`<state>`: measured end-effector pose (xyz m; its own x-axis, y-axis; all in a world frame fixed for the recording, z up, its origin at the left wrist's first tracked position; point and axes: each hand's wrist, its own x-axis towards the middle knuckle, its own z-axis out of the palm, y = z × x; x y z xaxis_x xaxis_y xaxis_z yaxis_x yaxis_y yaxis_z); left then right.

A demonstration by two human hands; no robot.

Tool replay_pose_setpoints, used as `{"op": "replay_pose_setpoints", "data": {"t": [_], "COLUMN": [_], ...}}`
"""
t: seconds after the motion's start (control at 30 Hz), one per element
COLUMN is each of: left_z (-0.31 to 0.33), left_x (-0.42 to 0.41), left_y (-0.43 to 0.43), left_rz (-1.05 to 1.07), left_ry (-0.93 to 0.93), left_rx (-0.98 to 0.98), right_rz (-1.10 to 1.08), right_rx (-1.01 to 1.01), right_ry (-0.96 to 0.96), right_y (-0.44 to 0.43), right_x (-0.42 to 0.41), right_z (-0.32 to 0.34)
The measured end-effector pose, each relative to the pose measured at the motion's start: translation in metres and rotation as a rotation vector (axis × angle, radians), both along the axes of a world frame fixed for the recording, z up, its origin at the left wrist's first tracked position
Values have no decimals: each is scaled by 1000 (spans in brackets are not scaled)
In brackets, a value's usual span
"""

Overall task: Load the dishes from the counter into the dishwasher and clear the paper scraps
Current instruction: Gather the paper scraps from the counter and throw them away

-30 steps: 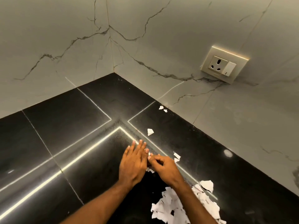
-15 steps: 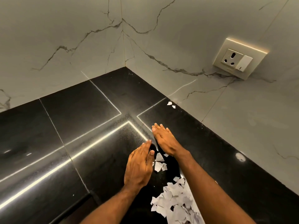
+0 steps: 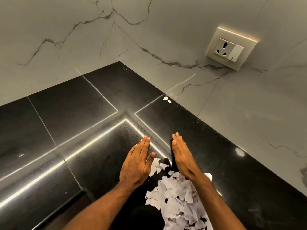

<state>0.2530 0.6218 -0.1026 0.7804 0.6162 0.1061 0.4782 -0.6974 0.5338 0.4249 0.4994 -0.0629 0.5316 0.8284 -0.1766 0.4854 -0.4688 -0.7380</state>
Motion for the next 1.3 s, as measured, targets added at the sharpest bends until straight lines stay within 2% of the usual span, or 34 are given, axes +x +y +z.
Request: {"op": "replay_pose_setpoints", "data": {"t": [0.1,0.17,0.23,0.3,0.4,0.53,0.7,0.9,0.97,1.13,1.3], "left_z": [1,2,4,6,7,5,5,9,10,8,11], "left_x": [-1,-2,-3,-2,-1,-1,0,0,1,1,1], "left_y": [0,1,1,1,4,8,9,7,7,5,3], "left_rz": [7,24,51,80,106,111,117,110,105,98,86], "left_ry": [-20,-47,-73,-86,-82,-72,-63,-56,-59,-42,-43], "left_rx": [-13,-47,-78,-78,-73,-92,-81,-91,-89,-78,-72], "right_rz": [244,385,400,262,89,176,241,224,203,341,345], "right_rx": [-130,-86,13,96,92,-40,-185,-252,-212,-122,-31], "right_ry": [-120,-23,136,156,-86,-391,-581,-478,-441,-415,-166], "right_y": [-4,-5,1,20,68,140,202,196,177,103,30], "right_x": [-32,-55,-57,-41,4,74,145,150,130,58,-3], "right_z": [-6,0,4,7,3,-1,-3,-21,-25,-26,-17]}}
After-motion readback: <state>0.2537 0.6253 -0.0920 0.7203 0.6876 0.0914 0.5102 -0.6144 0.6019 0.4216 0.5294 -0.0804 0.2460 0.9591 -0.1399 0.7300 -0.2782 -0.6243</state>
